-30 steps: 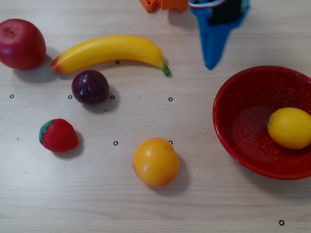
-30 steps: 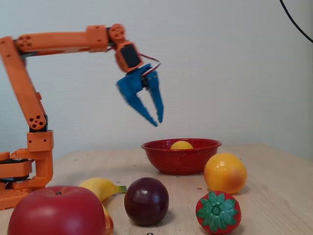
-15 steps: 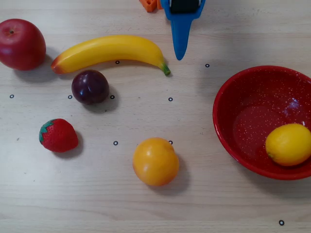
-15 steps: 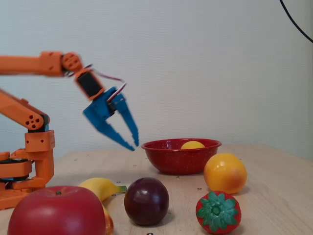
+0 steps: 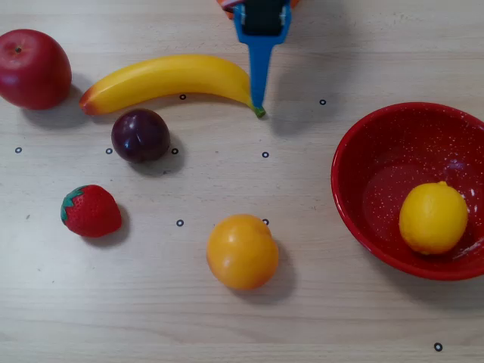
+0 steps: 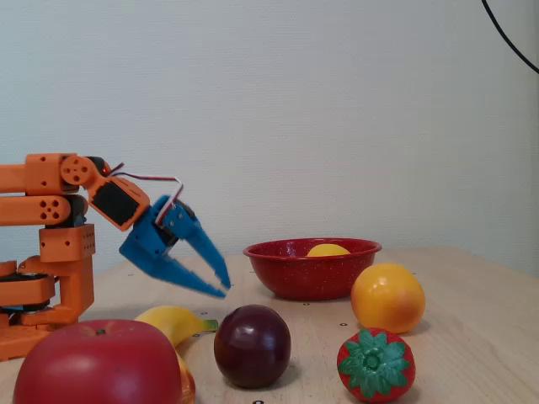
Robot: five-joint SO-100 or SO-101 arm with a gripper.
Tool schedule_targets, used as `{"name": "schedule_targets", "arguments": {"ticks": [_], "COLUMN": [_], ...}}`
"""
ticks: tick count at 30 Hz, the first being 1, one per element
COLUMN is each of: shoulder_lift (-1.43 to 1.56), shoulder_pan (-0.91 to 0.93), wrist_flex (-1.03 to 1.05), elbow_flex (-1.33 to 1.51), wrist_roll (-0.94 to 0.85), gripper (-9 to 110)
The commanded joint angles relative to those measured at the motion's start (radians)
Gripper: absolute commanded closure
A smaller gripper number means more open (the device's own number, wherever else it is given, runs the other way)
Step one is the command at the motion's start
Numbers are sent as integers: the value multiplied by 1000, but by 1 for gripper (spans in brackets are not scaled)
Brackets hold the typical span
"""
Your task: Put the lemon in the red bowl.
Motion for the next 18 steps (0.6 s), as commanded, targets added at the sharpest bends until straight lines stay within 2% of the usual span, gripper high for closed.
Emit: {"name": "schedule_targets", "arguments": {"ticks": [1,18], "shoulder_lift": [71,147], "shoulder_pan": [-20,-5], "wrist_flex": [-34,153], "elbow_flex": [31,77], "wrist_roll": [8,-100], "gripper": [101,101]}}
